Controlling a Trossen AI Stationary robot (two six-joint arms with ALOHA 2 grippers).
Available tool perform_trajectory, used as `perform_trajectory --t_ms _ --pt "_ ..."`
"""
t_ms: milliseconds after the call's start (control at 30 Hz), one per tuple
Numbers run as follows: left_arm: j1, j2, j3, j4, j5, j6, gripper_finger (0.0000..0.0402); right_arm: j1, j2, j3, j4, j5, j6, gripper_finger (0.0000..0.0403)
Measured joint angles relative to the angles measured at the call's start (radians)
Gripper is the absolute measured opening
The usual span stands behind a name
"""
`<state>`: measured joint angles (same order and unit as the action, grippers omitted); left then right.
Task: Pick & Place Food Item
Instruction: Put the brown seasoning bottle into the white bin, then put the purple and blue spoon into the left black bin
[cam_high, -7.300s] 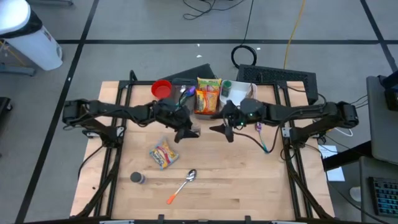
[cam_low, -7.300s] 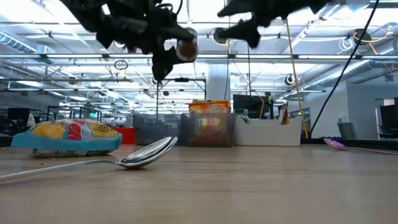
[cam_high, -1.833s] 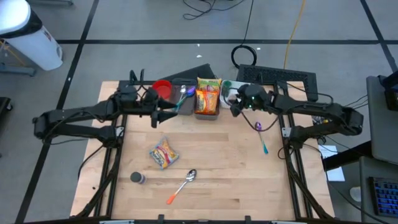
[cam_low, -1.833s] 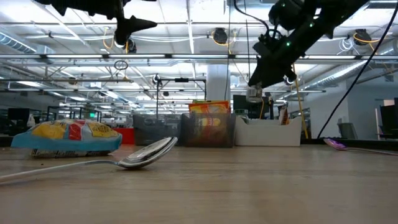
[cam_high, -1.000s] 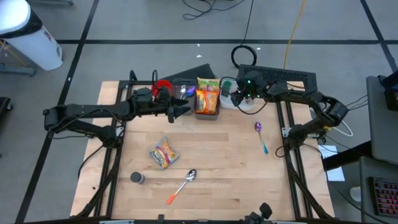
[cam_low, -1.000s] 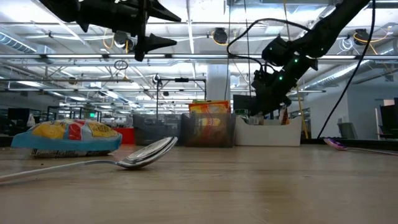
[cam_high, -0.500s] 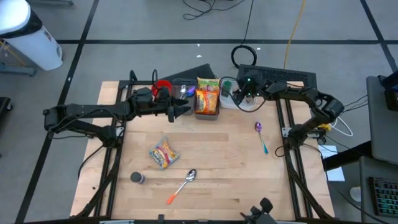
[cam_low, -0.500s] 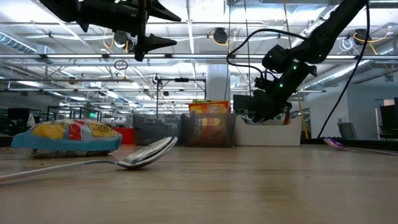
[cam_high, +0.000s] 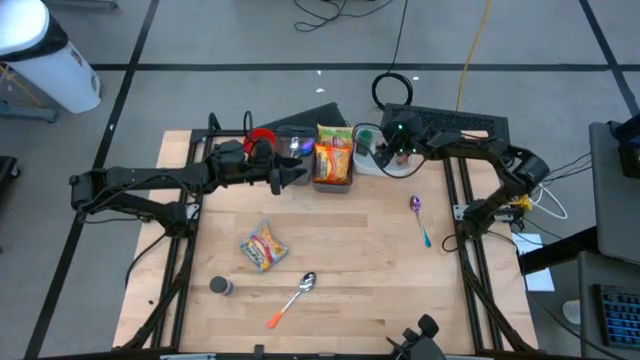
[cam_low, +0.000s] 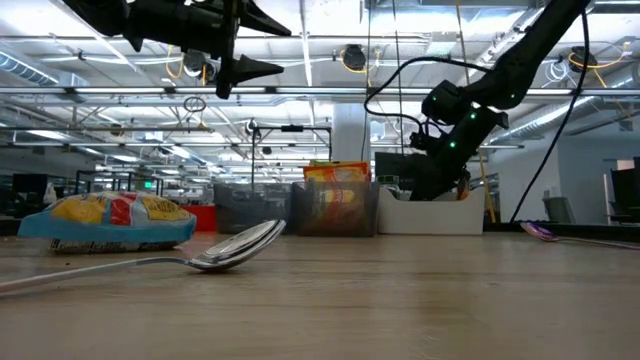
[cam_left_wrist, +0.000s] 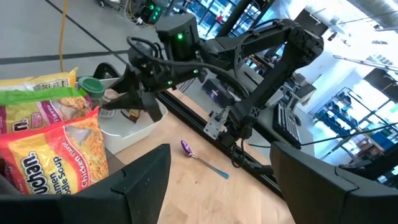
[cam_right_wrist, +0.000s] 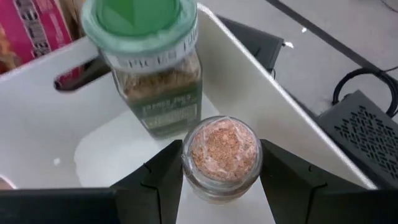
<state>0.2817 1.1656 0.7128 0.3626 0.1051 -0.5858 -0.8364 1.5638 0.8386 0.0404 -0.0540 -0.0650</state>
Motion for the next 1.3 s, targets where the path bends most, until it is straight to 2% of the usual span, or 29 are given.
perform_trajectory --t_ms 300,1000,1200,1300 --pt "0.0 0.0 0.0 0.001 -0.002 -0.003 0.0282 0.0 0.041 0.0 0.068 0.0 0.043 0.0168" --pt "0.0 0.0 0.0 0.001 -0.004 -0.019 0.0282 0.0 0.055 0.0 0.061 -0.001 0.023 0.0168" --pt "0.0 0.0 0.0 0.001 -0.003 -0.027 0.0282 0.0 0.054 0.0 0.061 0.051 0.023 0.0238" --pt "0.0 0.0 0.0 0.001 -0.003 -0.026 0.0282 0.001 0.054 -0.001 0.062 0.051 0.023 0.025"
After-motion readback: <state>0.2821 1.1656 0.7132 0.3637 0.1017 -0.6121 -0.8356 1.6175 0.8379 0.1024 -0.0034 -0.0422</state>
